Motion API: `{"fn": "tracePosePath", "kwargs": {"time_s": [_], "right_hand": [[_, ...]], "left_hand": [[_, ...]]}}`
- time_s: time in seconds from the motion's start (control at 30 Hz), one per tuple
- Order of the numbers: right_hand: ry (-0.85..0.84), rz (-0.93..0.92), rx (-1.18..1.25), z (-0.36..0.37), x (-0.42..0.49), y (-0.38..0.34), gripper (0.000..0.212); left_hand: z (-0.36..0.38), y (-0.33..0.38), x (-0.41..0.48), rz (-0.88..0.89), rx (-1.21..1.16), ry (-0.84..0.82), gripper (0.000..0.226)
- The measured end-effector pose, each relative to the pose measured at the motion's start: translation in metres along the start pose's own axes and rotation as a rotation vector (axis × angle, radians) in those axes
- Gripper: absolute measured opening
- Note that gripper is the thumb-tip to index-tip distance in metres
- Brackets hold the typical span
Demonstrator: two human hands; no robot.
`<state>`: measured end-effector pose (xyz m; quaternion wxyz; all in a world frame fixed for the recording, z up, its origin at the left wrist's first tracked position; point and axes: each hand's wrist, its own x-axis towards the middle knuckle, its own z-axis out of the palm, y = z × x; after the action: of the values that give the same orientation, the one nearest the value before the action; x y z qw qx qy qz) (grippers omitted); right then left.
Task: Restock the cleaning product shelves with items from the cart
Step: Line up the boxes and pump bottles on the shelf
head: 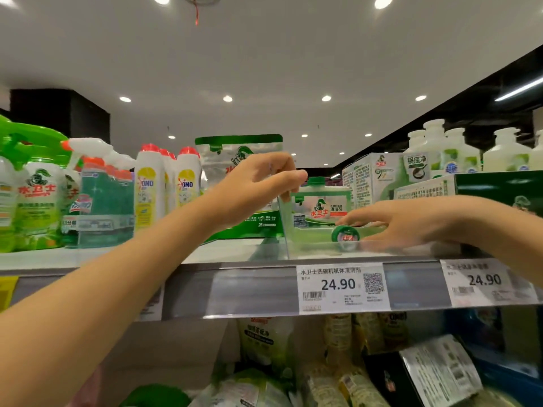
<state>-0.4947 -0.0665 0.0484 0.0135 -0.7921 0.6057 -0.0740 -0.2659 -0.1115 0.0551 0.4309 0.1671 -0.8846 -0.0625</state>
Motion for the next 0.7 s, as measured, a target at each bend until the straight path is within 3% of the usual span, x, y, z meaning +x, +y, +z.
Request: {"fn": "tracePosePath", "kwargs": {"time_s": [0.13, 0.37, 0.6, 0.7], "right_hand": [[0.065, -0.034, -0.069, -0.002, 0.001, 0.001, 0.048], [0.069, -0.044, -0.102, -0.007, -0.012, -0.007, 0.044], [0.07, -0.082, 0.09, -0.031, -0.045, -0.016, 0.047], [0.157, -0.101, 0.275, -0.041, -0.065, -0.013, 0.044]], "left_hand": [[0.0, -0.002, 0.0, 0.034, -0.023, 0.025, 0.034], [0.0, -0.004, -0.001, 0.02, -0.026, 0.025, 0.037], [0.002, -0.002, -0.001, 0.005, -0.048, -0.017, 0.039], [0.003, 0.0, -0.001, -0.027, -0.052, -0.048, 0.027]]}}
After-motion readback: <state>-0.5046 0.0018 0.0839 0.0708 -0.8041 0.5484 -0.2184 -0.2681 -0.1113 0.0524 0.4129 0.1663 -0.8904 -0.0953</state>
